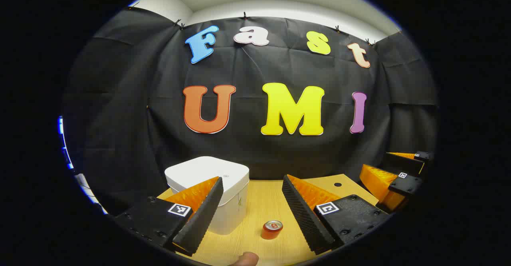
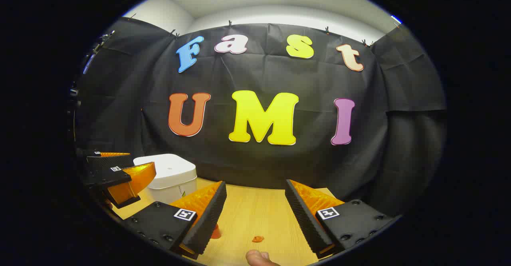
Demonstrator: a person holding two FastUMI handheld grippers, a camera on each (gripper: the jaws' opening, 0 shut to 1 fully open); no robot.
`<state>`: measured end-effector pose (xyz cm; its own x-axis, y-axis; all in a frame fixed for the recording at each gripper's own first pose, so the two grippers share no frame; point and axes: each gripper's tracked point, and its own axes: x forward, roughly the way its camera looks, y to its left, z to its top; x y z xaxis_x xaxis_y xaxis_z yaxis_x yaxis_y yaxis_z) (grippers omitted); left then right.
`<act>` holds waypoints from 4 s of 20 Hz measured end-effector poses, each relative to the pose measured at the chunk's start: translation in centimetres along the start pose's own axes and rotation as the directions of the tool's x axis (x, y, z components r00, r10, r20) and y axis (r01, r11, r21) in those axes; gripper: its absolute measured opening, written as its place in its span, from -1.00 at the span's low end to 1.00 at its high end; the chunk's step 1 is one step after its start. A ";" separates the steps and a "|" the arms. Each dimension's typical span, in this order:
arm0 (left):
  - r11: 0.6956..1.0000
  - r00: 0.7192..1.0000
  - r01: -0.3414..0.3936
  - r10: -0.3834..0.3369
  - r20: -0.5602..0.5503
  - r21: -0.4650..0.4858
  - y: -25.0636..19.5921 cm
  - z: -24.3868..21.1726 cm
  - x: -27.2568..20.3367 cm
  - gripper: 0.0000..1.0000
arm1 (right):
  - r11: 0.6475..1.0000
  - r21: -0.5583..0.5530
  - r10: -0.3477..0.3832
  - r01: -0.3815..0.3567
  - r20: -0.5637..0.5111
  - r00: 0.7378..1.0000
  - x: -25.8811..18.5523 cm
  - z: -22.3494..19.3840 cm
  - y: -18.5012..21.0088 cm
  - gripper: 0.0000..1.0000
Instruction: Press the lid of the desktop garbage bin to open it, pick up the crumpled paper on the desktop and throw it into the bin, then pick up the pop can on the desktop and drop it into the bin, and finally close the garbage bin lid.
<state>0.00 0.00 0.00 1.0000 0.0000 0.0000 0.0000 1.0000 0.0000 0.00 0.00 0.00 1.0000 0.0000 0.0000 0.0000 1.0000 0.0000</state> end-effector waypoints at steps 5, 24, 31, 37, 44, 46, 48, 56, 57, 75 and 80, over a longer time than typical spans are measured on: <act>1.000 1.000 0.010 -0.010 0.003 0.007 -0.4 0.2 -0.5 0.96 | 1.000 0.010 -0.003 0.003 -0.007 1.000 0.1 0.1 -0.2 0.88; 1.000 1.000 0.008 -0.008 0.023 0.000 -1.2 0.6 -1.5 0.96 | 1.000 0.006 0.004 -0.004 0.008 1.000 -1.0 0.5 -1.1 0.87; 1.000 1.000 0.024 -0.025 0.005 0.016 -1.7 -0.3 -0.8 0.96 | 1.000 0.008 -0.009 0.009 -0.014 1.000 -0.4 -0.4 -1.4 0.88; 0.999 0.999 0.026 -0.026 -0.026 0.022 -2.0 -1.5 0.0 0.95 | 0.999 0.016 -0.034 0.035 -0.039 0.999 0.4 -1.7 -2.6 0.88; 0.999 0.995 0.032 -0.030 -0.091 0.023 -2.3 -3.8 0.9 0.89 | 0.997 0.019 -0.067 0.068 -0.068 0.995 0.6 -3.1 -4.3 0.88; 1.000 0.994 0.010 -0.008 -0.107 0.022 -1.7 -4.3 1.5 0.53 | 0.997 0.014 -0.075 0.077 -0.072 0.995 0.6 -3.2 -4.8 0.88; 0.999 0.994 -0.032 0.034 -0.103 0.021 -0.8 -4.2 2.3 0.07 | 0.996 0.018 -0.083 0.085 -0.075 0.994 0.9 -3.3 -5.2 0.84; 0.984 0.980 -0.177 0.179 -0.081 0.036 3.2 -3.8 6.2 -0.82 | 0.996 -0.005 -0.092 0.092 -0.089 0.992 2.7 -3.6 -5.9 0.88; 0.985 0.983 -0.168 0.170 -0.076 0.027 3.1 -3.3 7.1 -0.89 | 0.996 -0.006 -0.094 0.094 -0.091 0.991 3.1 -3.5 -6.0 0.88; 0.948 0.915 -0.314 0.317 -0.251 0.054 8.3 -6.1 17.8 -0.94 | 0.993 -0.040 -0.115 0.110 -0.153 0.981 7.0 -4.9 -6.1 0.84; 0.946 0.895 -0.320 0.319 -0.311 0.049 8.2 -6.8 17.8 -0.94 | 0.994 -0.043 -0.104 0.098 -0.172 0.980 7.3 -5.6 -5.9 0.88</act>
<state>17.79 8.21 -6.76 0.8952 0.3191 -0.3112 -0.3201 0.9461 0.0493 7.26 -5.92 -5.65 0.9796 -0.1045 -0.1717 0.0985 0.9942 -0.0430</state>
